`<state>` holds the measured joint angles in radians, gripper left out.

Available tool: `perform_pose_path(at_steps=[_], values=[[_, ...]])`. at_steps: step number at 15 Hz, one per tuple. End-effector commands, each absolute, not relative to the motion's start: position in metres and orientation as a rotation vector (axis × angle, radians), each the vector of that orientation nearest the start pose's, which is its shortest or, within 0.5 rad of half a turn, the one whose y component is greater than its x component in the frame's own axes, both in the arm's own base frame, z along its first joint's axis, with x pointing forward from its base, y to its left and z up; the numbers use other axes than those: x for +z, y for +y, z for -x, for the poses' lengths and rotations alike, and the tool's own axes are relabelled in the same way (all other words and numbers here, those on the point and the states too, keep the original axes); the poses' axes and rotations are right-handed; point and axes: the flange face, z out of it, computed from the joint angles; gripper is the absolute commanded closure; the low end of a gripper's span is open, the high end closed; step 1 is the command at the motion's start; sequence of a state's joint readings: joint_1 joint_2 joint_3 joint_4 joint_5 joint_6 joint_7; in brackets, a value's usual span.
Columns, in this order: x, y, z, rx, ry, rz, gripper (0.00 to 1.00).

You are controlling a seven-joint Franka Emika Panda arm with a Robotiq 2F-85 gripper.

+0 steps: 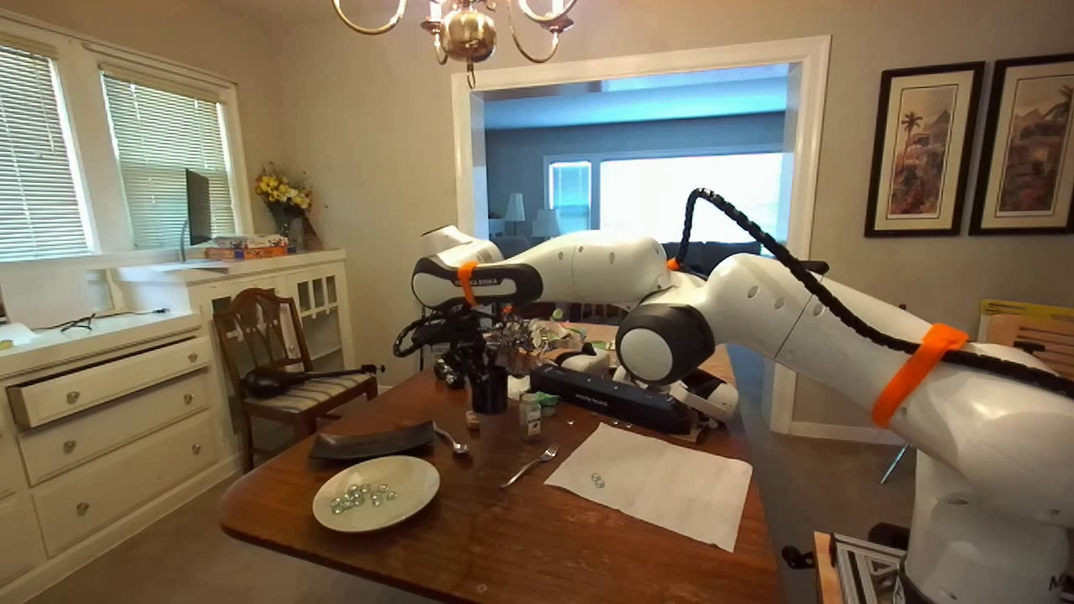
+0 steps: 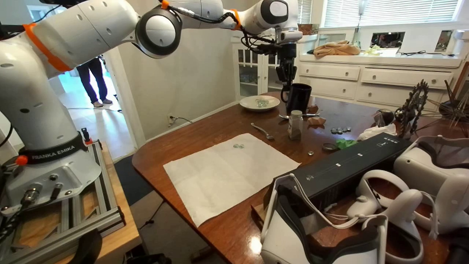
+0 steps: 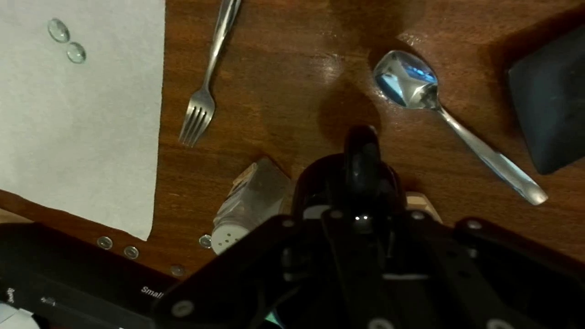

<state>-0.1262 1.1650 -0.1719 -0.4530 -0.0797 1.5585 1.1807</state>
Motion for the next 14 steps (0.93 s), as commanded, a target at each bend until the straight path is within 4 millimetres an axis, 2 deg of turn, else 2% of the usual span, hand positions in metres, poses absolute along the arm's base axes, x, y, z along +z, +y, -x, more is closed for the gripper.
perform_pose_path(at_steps=[1, 6, 14], values=[[0.329, -0.151, -0.781, -0.161, 2.198, 2.567, 0.95], [0.306, -0.139, -0.784, -0.217, 2.285, 2.578, 0.95], [0.287, -0.131, -0.784, -0.290, 2.399, 2.570, 0.95]])
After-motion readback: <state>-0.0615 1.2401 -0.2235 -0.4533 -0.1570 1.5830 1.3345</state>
